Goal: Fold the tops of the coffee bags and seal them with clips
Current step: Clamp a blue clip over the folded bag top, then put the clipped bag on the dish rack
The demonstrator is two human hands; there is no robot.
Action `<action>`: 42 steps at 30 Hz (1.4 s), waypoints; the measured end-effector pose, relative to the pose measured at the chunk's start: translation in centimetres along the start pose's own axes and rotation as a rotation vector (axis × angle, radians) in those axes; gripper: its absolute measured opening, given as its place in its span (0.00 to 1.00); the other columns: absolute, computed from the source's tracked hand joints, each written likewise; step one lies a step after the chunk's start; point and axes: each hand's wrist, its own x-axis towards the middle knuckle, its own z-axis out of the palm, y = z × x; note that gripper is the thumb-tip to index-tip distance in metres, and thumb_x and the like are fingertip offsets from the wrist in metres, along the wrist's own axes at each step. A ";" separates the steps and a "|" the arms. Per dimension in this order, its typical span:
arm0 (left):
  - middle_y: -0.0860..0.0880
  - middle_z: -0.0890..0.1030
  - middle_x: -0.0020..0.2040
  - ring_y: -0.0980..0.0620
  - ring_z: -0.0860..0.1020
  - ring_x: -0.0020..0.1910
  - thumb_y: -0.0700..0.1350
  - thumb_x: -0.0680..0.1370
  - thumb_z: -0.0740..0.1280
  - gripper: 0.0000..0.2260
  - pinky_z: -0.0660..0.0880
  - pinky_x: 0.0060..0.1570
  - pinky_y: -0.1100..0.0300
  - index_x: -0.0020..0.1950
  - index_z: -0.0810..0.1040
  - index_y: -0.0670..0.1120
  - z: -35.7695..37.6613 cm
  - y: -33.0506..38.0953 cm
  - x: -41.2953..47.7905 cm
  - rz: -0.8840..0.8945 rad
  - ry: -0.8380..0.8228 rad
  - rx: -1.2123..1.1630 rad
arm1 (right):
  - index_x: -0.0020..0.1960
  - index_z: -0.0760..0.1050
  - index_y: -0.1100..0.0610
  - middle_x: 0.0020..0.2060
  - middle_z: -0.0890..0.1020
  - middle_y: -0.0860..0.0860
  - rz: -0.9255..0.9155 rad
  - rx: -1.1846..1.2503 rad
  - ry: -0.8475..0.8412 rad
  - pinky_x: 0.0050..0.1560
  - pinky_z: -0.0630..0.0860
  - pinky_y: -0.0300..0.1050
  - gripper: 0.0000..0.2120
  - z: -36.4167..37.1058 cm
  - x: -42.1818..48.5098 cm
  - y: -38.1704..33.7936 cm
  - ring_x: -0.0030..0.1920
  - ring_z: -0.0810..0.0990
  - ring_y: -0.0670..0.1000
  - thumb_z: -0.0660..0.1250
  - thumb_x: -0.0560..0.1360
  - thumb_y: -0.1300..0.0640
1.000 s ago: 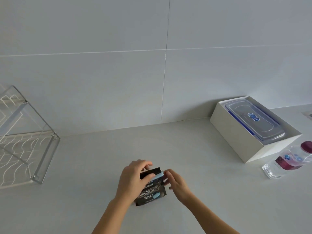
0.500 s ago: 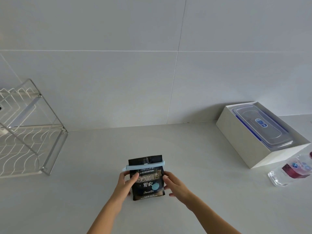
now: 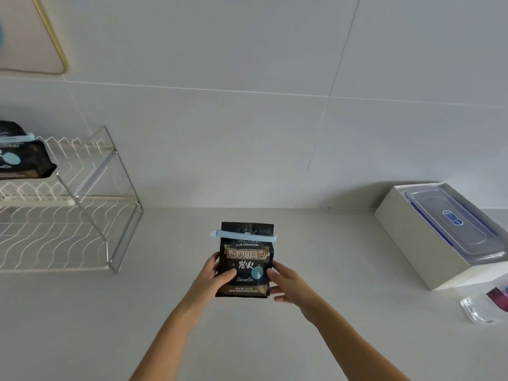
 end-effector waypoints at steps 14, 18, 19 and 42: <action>0.71 0.71 0.59 0.77 0.71 0.54 0.56 0.73 0.67 0.25 0.70 0.46 0.72 0.68 0.63 0.66 -15.0 13.6 -6.5 0.462 0.206 0.041 | 0.66 0.68 0.44 0.57 0.80 0.47 -0.432 0.194 -0.059 0.55 0.78 0.47 0.16 11.2 0.1 -19.0 0.54 0.82 0.51 0.57 0.79 0.47; 0.73 0.74 0.55 0.77 0.72 0.53 0.53 0.73 0.67 0.21 0.73 0.42 0.76 0.62 0.65 0.67 -19.2 15.7 -8.1 0.565 0.298 0.008 | 0.67 0.67 0.44 0.58 0.80 0.47 -0.541 0.204 -0.103 0.57 0.77 0.49 0.17 15.2 0.3 -23.6 0.54 0.82 0.50 0.57 0.79 0.46; 0.75 0.75 0.52 0.77 0.72 0.53 0.52 0.74 0.67 0.20 0.73 0.41 0.78 0.61 0.66 0.68 -20.4 16.2 -8.5 0.582 0.316 0.008 | 0.67 0.67 0.44 0.58 0.79 0.47 -0.567 0.200 -0.113 0.57 0.77 0.49 0.17 16.3 0.6 -24.7 0.55 0.82 0.50 0.57 0.79 0.46; 0.50 0.55 0.78 0.47 0.57 0.75 0.55 0.76 0.64 0.36 0.53 0.72 0.43 0.75 0.44 0.57 -38.2 17.3 0.7 0.274 0.364 0.015 | 0.70 0.58 0.49 0.68 0.68 0.51 -0.644 -0.467 0.091 0.64 0.68 0.34 0.21 27.3 17.2 -32.9 0.68 0.66 0.50 0.59 0.79 0.52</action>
